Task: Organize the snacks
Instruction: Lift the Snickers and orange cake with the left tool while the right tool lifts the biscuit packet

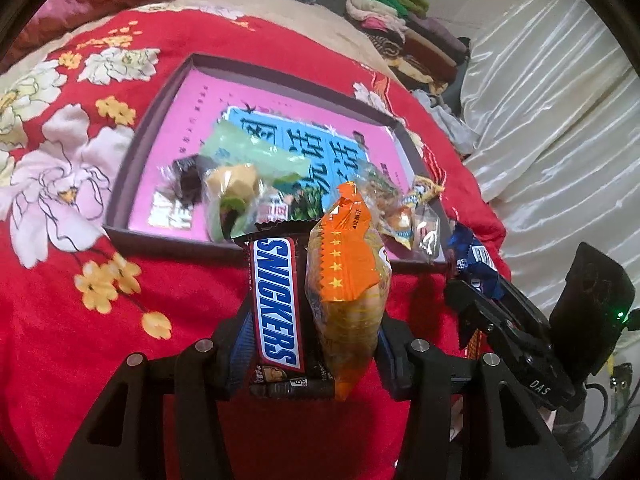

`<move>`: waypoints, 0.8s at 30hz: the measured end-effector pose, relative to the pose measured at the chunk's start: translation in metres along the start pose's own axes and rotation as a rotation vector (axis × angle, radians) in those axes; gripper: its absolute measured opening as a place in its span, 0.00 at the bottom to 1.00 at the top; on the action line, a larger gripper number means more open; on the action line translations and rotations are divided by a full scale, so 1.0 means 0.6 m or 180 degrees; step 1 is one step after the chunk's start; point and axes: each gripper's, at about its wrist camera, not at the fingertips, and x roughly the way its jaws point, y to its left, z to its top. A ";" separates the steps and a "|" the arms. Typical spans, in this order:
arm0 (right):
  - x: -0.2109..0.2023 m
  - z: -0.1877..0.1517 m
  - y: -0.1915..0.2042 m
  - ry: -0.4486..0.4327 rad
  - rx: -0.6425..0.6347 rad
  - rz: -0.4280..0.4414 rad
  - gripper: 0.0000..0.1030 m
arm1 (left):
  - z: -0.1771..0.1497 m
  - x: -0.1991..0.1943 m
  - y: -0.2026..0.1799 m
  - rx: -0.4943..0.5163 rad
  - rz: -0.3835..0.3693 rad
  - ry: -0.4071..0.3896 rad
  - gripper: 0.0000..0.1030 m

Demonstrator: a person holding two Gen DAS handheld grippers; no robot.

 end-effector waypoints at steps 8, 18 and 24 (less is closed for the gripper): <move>-0.007 0.005 -0.013 -0.0082 0.0082 -0.0085 0.56 | 0.010 -0.017 0.014 -0.0069 0.0030 -0.0111 0.52; -0.019 0.008 -0.027 -0.0187 0.0163 -0.0208 0.56 | 0.025 -0.043 0.031 -0.0129 0.0120 -0.0279 0.52; -0.026 0.009 -0.037 -0.0256 0.0243 -0.0234 0.56 | 0.033 -0.053 0.040 -0.0182 0.0160 -0.0389 0.52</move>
